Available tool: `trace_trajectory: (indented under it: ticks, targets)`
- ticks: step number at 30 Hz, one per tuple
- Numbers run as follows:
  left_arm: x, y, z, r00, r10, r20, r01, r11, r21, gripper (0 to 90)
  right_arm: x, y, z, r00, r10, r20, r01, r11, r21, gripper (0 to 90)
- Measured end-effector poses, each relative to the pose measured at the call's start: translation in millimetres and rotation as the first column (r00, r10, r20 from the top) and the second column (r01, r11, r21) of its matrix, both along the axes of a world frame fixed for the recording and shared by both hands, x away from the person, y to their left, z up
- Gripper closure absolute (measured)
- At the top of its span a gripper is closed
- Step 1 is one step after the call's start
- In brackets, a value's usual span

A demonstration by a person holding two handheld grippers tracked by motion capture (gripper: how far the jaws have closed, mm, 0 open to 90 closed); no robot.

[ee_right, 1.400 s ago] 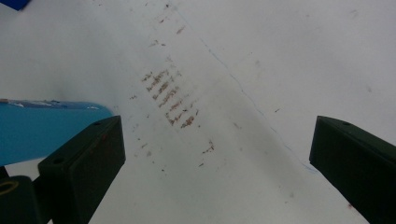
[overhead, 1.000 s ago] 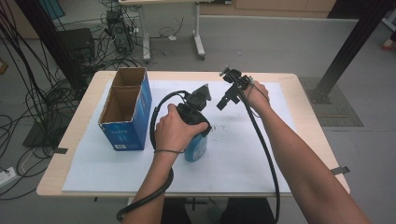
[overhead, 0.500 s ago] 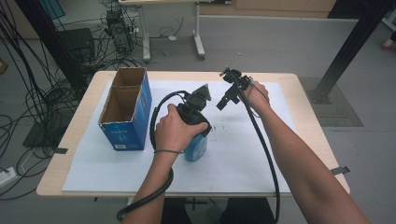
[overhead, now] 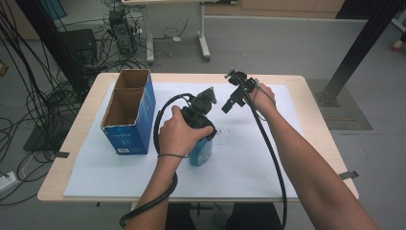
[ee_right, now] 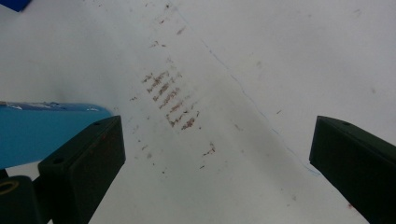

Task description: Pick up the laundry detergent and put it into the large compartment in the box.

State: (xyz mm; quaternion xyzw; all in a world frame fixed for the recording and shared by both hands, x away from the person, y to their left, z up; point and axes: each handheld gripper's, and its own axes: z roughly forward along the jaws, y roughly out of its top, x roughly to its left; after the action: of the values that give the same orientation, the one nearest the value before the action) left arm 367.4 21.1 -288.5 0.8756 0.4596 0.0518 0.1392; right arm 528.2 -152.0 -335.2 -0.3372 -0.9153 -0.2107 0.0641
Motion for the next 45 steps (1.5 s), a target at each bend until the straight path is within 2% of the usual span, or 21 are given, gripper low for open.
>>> trace_trajectory:
  ticks: [21,26,33,45]
  targets:
    - [-0.4,-2.3,1.4,1.0000,-0.006,0.001,0.006,0.9999,0.015,37.3,2.0,-4.0,-0.5,1.0000,-0.002,0.001,0.002,1.0000,-0.002,3.3]
    - [-1.1,-4.0,8.3,0.9997,-0.007,0.022,0.007,0.9997,0.023,37.3,1.8,-5.1,0.3,1.0000,-0.005,0.000,0.005,1.0000,-0.004,3.2]
    - [-2.0,-2.0,30.4,0.9991,-0.015,0.040,0.015,0.9999,0.007,37.3,1.2,-6.4,1.4,1.0000,-0.007,0.003,0.007,1.0000,-0.002,3.2]
    - [-8.3,-1.6,79.0,0.9961,-0.041,0.078,0.042,0.9990,-0.014,37.3,-0.2,-5.8,4.2,0.9998,-0.012,0.013,0.012,0.9999,-0.004,3.3]
